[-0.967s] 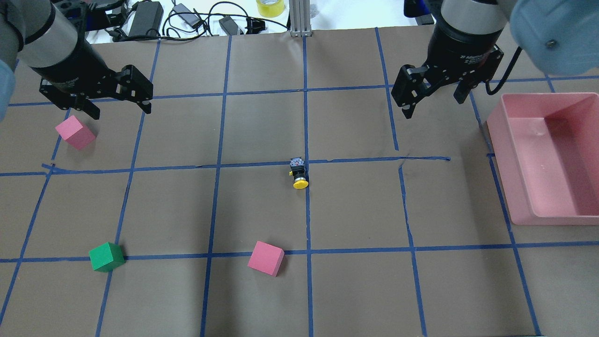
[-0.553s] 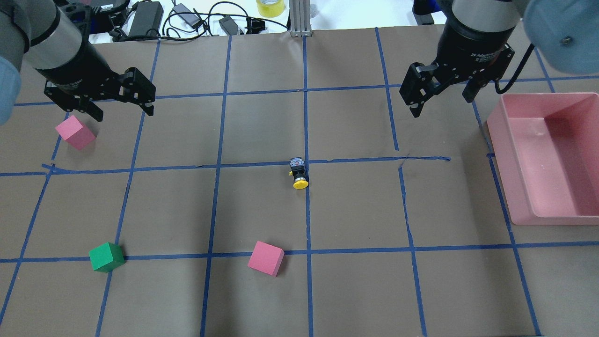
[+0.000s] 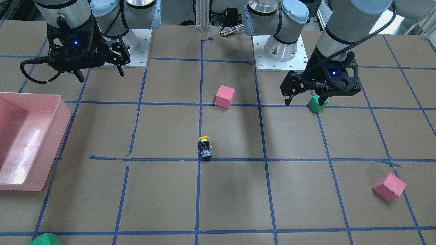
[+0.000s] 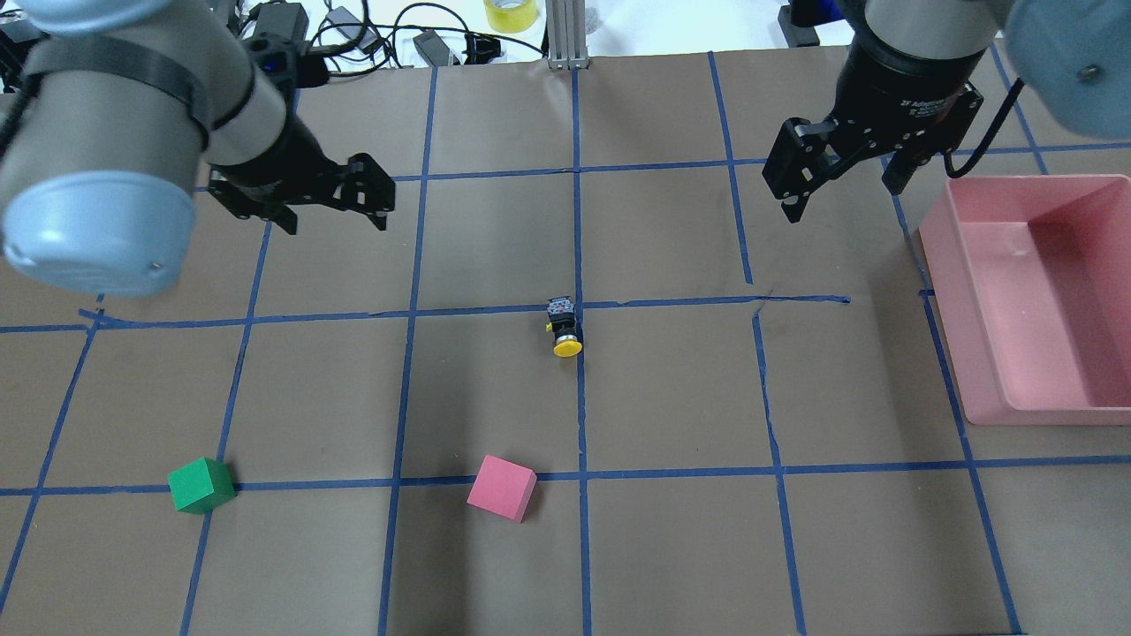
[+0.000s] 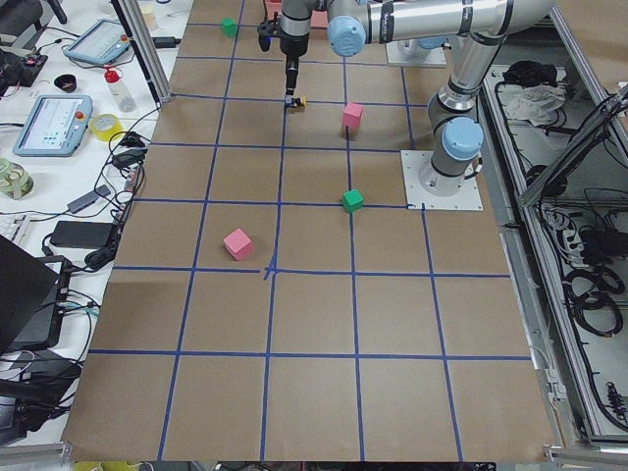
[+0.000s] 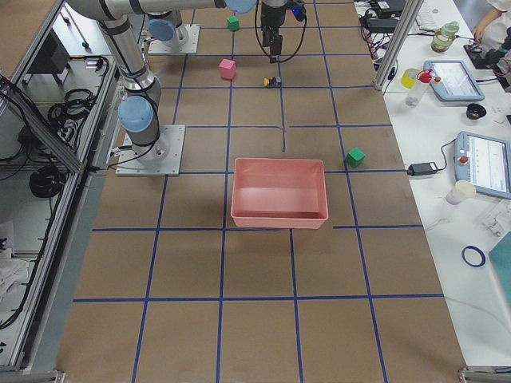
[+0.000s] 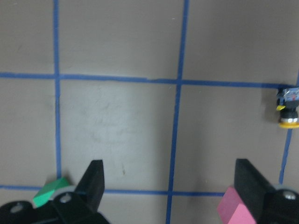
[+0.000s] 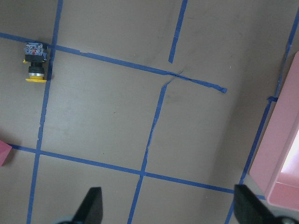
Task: Align button upright
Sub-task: 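Move the left gripper over the switch lying on the table, then lower the left gripper and grasp the switch body, then lift and rotate the switch with the left gripper, yellow cap upward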
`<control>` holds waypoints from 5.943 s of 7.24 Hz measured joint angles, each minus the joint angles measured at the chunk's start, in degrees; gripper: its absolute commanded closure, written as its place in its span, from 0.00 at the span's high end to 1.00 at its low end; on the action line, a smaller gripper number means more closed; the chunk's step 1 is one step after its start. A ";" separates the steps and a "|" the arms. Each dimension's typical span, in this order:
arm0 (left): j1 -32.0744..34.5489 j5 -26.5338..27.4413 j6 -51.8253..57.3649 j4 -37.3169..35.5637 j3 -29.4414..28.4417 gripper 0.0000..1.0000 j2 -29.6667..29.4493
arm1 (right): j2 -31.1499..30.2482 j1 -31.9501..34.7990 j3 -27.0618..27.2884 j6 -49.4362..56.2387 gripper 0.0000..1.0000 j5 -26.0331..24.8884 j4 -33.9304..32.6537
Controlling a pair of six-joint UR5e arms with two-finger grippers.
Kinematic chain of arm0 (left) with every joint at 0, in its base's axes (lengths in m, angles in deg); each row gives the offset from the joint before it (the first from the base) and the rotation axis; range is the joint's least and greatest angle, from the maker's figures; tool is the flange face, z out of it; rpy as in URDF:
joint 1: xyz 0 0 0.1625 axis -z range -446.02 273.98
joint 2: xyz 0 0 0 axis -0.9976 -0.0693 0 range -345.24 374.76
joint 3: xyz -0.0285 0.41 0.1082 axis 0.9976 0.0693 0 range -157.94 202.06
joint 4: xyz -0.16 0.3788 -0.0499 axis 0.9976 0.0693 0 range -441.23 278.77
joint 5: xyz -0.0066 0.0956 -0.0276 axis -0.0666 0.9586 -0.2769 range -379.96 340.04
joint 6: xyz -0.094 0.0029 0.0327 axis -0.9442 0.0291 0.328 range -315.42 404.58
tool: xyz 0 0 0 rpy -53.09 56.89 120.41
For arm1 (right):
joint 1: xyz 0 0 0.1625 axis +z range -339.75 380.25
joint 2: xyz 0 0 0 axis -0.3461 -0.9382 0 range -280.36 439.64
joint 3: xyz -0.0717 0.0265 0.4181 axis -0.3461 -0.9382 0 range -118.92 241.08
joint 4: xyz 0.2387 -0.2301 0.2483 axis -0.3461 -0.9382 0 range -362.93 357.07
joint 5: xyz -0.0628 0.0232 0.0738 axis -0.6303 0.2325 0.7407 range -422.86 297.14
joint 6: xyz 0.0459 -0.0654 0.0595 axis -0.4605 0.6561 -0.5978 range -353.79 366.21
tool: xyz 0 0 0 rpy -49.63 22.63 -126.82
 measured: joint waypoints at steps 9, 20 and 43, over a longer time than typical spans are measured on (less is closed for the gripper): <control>18.27 8.17 -23.12 -34.86 16.10 1.00 -8.65 | -0.14 -0.41 0.00 -6.91 0.99 0.55 -3.57; 25.79 14.39 -33.25 -50.46 13.95 0.81 -26.65 | -0.15 -0.48 0.24 -14.37 0.95 0.94 -5.16; 2.98 -46.36 -65.14 -13.45 8.91 0.00 -23.00 | -0.30 -0.50 0.44 -14.21 0.98 0.86 -4.46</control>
